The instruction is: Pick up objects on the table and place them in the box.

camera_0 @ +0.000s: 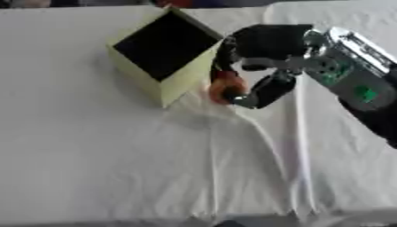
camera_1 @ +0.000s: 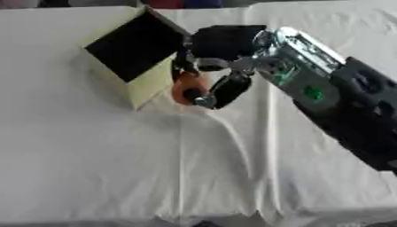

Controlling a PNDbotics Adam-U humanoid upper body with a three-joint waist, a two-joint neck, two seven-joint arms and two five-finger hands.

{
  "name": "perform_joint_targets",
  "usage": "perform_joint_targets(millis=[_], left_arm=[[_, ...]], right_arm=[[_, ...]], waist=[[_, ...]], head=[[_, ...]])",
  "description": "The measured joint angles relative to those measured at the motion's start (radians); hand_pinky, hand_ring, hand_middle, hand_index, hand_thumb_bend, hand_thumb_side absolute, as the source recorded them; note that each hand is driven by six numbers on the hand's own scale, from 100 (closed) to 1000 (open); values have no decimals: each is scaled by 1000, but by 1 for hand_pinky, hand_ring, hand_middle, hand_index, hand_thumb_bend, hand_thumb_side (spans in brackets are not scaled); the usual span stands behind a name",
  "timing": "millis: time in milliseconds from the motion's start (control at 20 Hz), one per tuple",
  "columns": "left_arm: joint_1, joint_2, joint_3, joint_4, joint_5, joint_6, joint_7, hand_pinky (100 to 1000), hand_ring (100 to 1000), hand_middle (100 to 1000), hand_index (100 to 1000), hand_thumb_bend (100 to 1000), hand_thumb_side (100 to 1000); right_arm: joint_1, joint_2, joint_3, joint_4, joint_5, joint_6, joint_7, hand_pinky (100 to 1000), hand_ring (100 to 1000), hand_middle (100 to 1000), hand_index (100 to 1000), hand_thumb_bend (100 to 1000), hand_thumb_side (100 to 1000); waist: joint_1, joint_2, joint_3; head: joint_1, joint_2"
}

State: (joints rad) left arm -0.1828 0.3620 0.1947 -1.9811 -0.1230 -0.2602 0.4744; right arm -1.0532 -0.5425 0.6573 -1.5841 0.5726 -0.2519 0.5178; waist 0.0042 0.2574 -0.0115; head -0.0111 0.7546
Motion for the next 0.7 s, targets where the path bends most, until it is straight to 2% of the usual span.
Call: perform_joint_targets(millis=[300,500,700], left_arm=[[-4,0,0,0,2,1,-3,680,605,650,695,122,818],[-12,-1,-1,0,6,0,-8,680,605,649,695,121,818],[-20,-5,-7,0,10,-1,-13,680,604,649,694,121,819]], right_arm=[[-126,144,-32,115,96,26,-3,808,652,488,698,100,169],[-190,253,-75,251,198,21,-39,818,662,493,705,100,144],[-242,348,-140,413,331,8,-101,821,667,495,706,100,126]], waist=[[6,-1,20],[14,4,33],[18,10,39]], head=[[-17,-10],[-31,-18],[-44,-27]])
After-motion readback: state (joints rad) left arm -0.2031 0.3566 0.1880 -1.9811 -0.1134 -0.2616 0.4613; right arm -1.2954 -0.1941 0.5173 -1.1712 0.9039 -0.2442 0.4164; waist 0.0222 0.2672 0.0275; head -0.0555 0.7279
